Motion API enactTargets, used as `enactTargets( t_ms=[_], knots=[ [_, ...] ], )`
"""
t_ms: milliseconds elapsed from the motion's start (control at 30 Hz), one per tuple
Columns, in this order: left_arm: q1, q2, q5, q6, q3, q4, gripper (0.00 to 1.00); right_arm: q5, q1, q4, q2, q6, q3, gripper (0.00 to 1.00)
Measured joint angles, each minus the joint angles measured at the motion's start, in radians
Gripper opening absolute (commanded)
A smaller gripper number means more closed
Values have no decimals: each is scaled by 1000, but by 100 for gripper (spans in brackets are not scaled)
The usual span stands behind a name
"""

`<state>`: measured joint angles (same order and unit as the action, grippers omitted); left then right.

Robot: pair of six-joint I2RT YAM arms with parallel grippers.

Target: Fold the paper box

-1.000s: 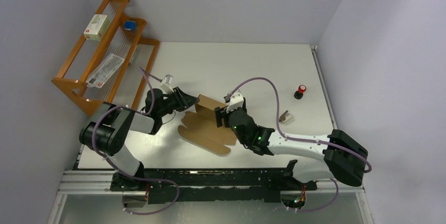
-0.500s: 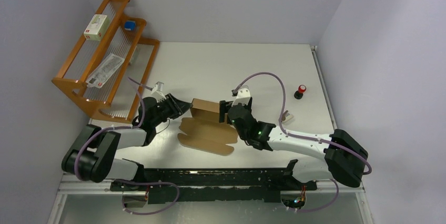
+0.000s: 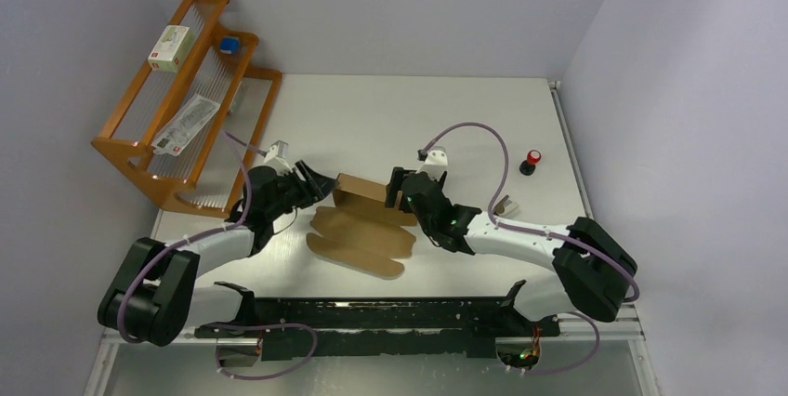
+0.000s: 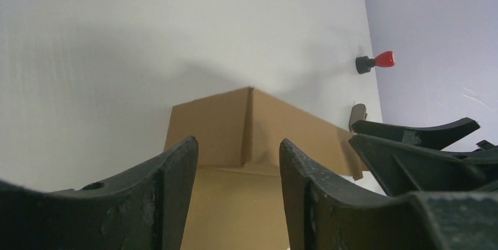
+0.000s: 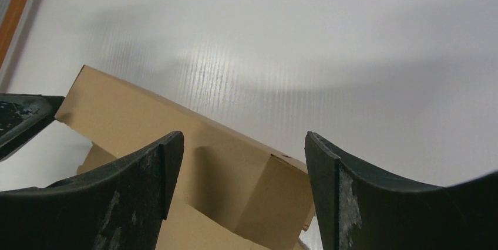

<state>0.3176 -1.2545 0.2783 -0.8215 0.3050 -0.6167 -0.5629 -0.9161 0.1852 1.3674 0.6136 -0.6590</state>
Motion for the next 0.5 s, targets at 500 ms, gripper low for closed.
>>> enactTargets(
  t_ms=[500],
  knots=[
    [0, -83, -1, 65, 80, 45, 61, -26, 8, -153, -53, 29, -80, 74]
  ],
)
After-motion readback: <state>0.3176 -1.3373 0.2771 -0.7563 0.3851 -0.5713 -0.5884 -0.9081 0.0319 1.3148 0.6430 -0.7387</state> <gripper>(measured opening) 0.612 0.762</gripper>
